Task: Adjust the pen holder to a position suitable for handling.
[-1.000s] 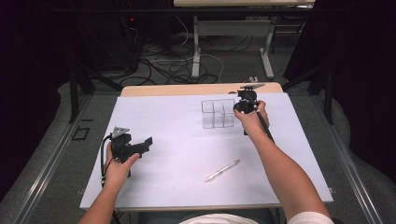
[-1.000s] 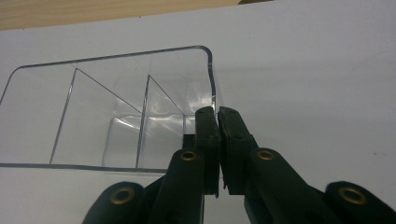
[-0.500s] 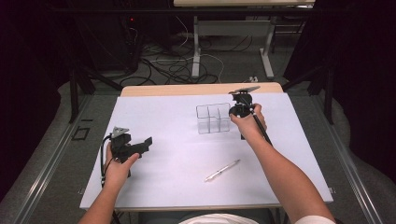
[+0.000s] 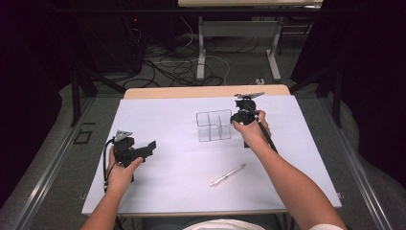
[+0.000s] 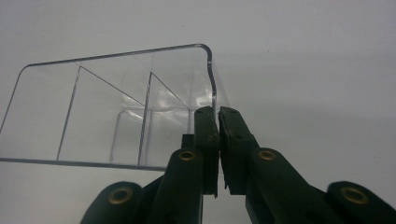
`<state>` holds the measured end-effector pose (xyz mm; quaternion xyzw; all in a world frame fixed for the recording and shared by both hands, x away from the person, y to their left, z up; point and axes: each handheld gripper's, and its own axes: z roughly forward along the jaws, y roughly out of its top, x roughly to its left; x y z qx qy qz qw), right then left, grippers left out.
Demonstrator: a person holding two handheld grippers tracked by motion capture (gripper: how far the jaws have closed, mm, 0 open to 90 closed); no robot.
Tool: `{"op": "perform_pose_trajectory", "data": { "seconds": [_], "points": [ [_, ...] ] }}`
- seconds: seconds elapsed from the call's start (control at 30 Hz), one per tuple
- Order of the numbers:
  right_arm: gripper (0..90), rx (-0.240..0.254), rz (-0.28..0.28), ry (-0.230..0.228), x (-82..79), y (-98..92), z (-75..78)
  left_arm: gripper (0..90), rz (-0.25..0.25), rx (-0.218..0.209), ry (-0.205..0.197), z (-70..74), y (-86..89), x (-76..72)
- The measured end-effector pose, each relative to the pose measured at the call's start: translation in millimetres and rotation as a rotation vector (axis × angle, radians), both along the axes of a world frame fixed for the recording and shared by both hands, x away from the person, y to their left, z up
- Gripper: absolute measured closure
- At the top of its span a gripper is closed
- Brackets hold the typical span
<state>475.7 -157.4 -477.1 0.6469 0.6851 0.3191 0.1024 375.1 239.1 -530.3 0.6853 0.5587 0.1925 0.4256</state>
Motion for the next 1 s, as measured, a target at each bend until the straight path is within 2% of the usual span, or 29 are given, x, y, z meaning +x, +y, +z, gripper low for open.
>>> {"op": "perform_pose_trajectory", "data": {
  "seconds": [0.23,0.3,0.37,0.47,0.93,0.97,1.0],
  "points": [
    [85.3,0.028,0.028,0.013,-6.8,1.7,-0.4,5.1,0.0,0.0,-0.001,0.0,-0.2,0.0],
    [85.1,0.035,0.041,0.005,-7.8,2.1,-1.2,5.1,0.004,-0.003,-0.007,-0.5,-0.8,0.2],
    [85.1,0.027,0.036,0.004,-8.2,2.9,-1.1,5.1,0.001,-0.001,0.0,0.2,-0.9,0.0],
    [84.7,0.048,0.039,0.015,-8.9,3.1,-1.2,5.1,0.001,0.0,-0.001,0.0,-0.9,0.0],
    [83.7,0.057,0.065,0.011,-12.9,6.5,-2.2,5.2,0.002,0.0,0.0,0.1,-0.9,-0.1],
    [83.7,0.069,0.074,0.005,-12.7,5.6,-2.7,5.2,0.008,-0.003,-0.009,-0.5,-1.5,0.1],
    [83.7,0.071,0.074,-0.003,-12.6,5.3,-3.1,5.2,0.004,0.002,0.0,0.1,-1.0,-0.2]
  ]
}}
